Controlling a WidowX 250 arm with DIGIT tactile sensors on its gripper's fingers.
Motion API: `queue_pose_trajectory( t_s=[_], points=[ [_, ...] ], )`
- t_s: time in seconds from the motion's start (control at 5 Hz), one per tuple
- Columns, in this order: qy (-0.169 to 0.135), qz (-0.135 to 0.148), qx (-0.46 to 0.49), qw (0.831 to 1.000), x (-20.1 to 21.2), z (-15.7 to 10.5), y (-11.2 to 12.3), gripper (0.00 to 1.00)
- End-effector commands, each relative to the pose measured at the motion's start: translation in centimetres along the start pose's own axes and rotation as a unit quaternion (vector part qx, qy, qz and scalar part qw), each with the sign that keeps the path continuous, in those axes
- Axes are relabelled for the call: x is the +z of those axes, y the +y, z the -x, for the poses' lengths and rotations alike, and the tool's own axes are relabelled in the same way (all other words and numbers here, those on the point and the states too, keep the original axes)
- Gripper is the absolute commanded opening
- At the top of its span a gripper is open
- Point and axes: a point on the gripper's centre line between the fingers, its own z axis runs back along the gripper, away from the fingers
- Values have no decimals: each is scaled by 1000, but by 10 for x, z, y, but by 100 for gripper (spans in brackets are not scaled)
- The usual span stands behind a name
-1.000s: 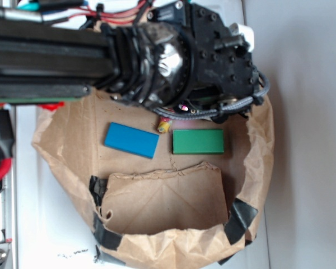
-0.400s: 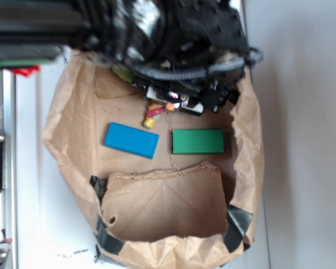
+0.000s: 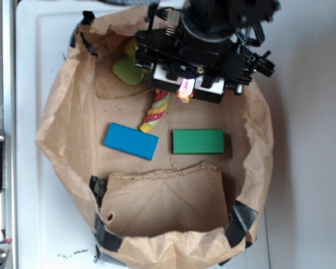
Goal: Grab the multicolored rope.
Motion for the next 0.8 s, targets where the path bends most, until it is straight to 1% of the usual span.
queue_pose_trajectory(
  t_s=[0.0,0.2,0.4,0.6],
  points=[
    [0,58,-31,998,51,3,10,0],
    [1,67,-58,996,61,14,22,0],
    [-9,70,-91,993,69,27,29,0],
    [-48,59,-154,985,68,38,34,0]
  ],
)
